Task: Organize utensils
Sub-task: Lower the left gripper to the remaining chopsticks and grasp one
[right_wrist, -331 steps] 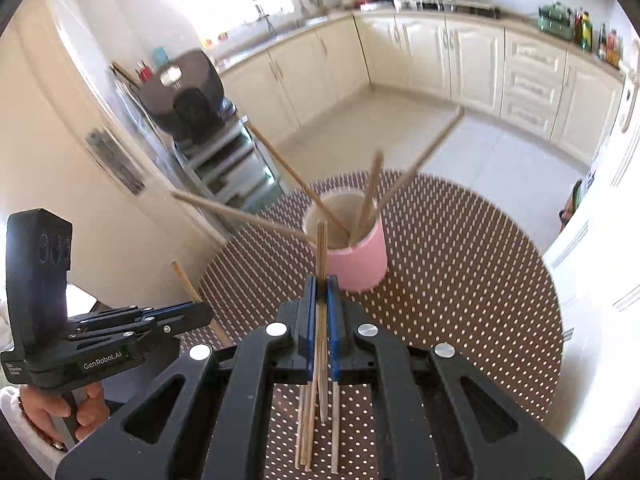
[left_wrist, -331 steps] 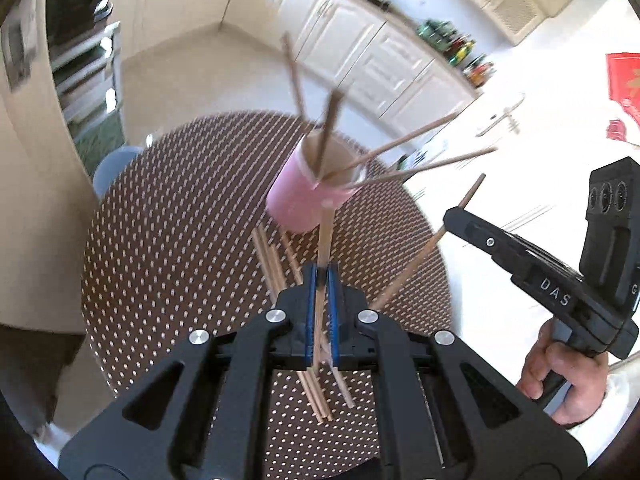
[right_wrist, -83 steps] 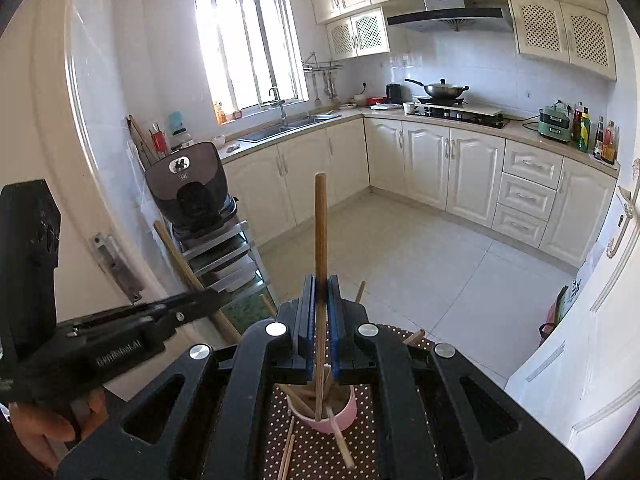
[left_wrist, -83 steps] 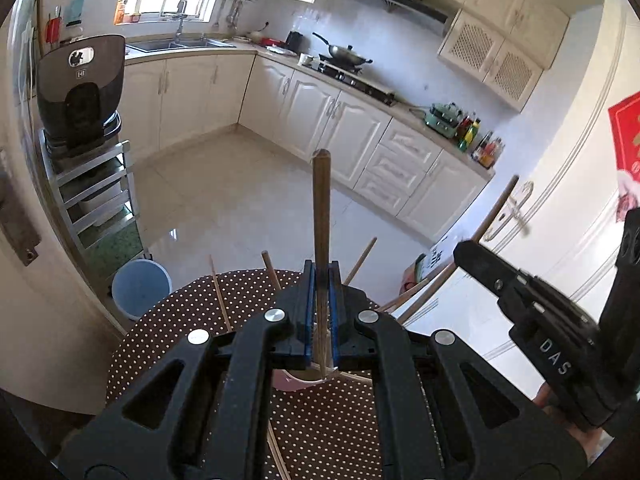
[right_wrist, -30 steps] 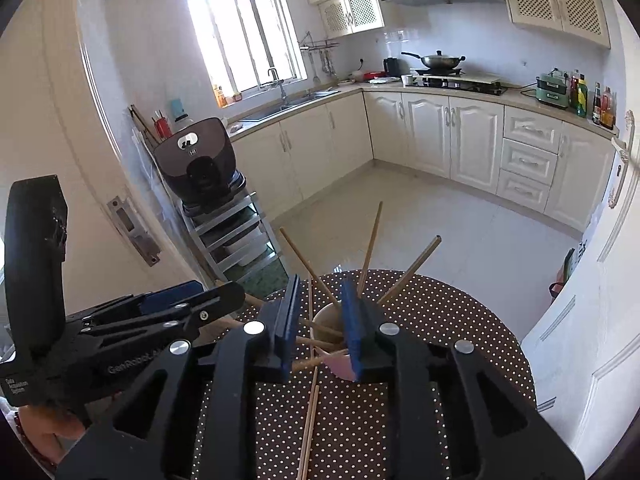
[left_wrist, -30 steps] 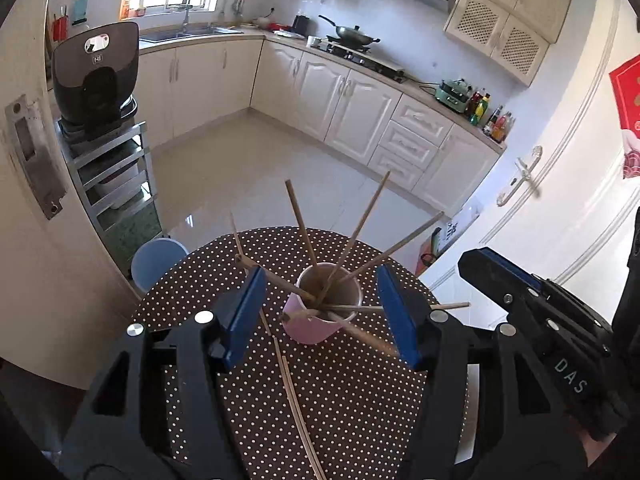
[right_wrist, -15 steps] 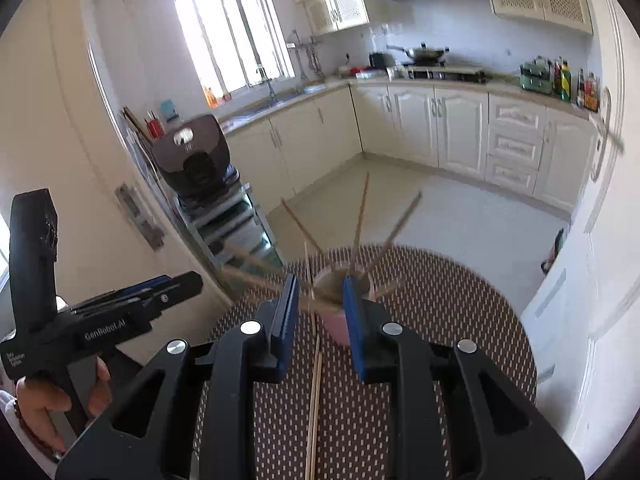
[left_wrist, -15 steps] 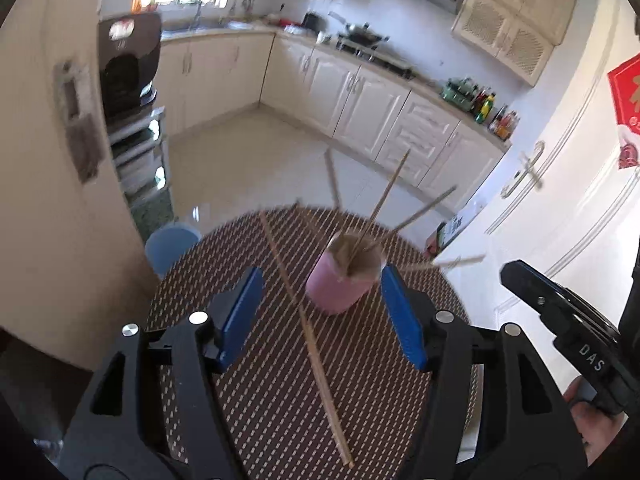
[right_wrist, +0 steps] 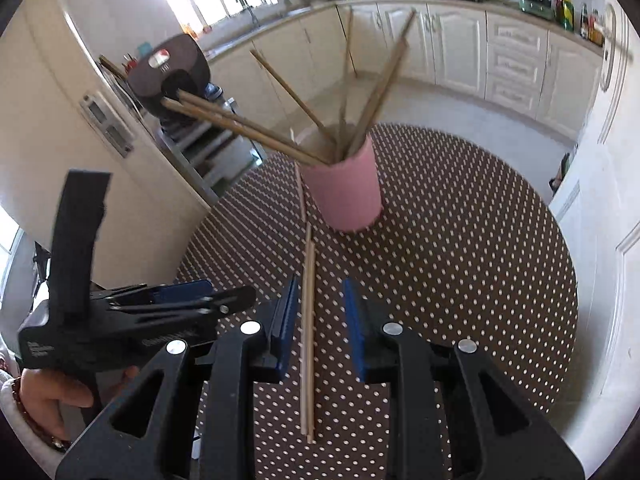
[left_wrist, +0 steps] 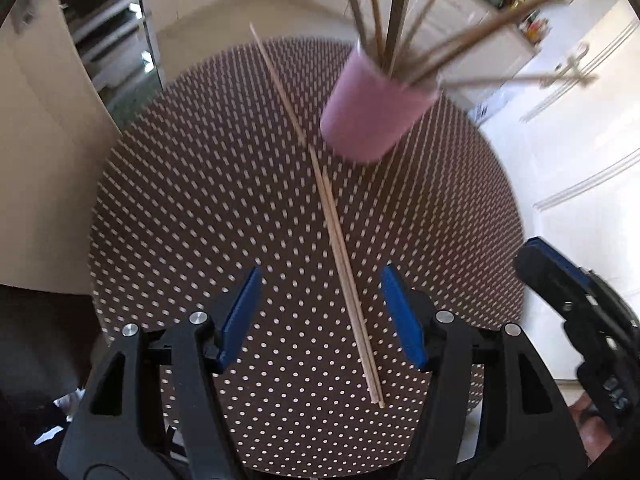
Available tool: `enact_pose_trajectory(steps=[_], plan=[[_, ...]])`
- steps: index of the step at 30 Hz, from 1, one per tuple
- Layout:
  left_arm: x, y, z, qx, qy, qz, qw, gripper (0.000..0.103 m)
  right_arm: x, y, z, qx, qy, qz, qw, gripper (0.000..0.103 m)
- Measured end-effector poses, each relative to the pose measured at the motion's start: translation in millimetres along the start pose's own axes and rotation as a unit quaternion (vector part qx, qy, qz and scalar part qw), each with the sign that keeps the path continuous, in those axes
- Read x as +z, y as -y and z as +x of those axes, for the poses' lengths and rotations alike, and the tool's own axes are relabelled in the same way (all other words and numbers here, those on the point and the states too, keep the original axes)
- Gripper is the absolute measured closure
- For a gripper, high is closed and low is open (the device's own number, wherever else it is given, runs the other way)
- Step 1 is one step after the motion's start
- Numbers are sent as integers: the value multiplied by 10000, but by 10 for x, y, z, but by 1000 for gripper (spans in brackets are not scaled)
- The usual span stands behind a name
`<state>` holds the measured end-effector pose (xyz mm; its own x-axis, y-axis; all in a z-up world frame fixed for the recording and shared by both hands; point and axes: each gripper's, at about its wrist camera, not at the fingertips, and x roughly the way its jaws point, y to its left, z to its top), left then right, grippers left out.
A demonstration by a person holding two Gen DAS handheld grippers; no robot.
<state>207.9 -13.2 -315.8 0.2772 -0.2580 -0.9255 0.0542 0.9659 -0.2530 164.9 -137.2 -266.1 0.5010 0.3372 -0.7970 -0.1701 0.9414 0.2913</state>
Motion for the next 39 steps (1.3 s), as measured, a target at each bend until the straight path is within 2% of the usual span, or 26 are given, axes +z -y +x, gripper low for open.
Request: enact_pose_trajectory(steps=[4, 8, 12, 17, 20, 24, 33, 39], plan=[[-6, 51, 352, 34, -338, -7, 9994, 41, -12, 142, 136, -15, -230, 113, 9997, 81], [-41, 100, 631, 218, -597, 63, 9980, 41, -42, 236, 248, 0, -406, 180, 9990, 80], [-74, 156, 790, 388, -652, 195, 9969, 41, -40, 298, 374, 69, -556, 244, 9981, 80], [-109, 230, 836, 582, -640, 388, 9955, 41, -16, 286, 520, 190, -744, 229, 9968, 80], [-174, 294, 877, 644, -633, 390, 9951, 40, 6, 254, 633, 267, -865, 205, 9957, 79], [-232, 198, 825, 776, -710, 246, 9942, 39, 48, 164, 826, 381, -1074, 191, 9933, 79], [-261, -215, 588, 436, -504, -469, 9967, 39, 99, -138, 1302, 489, -1534, -73, 9869, 79], [-201, -455, 459, 371, -431, -512, 9971, 39, 147, -291, 1522, 278, -1725, -296, 9842, 81]])
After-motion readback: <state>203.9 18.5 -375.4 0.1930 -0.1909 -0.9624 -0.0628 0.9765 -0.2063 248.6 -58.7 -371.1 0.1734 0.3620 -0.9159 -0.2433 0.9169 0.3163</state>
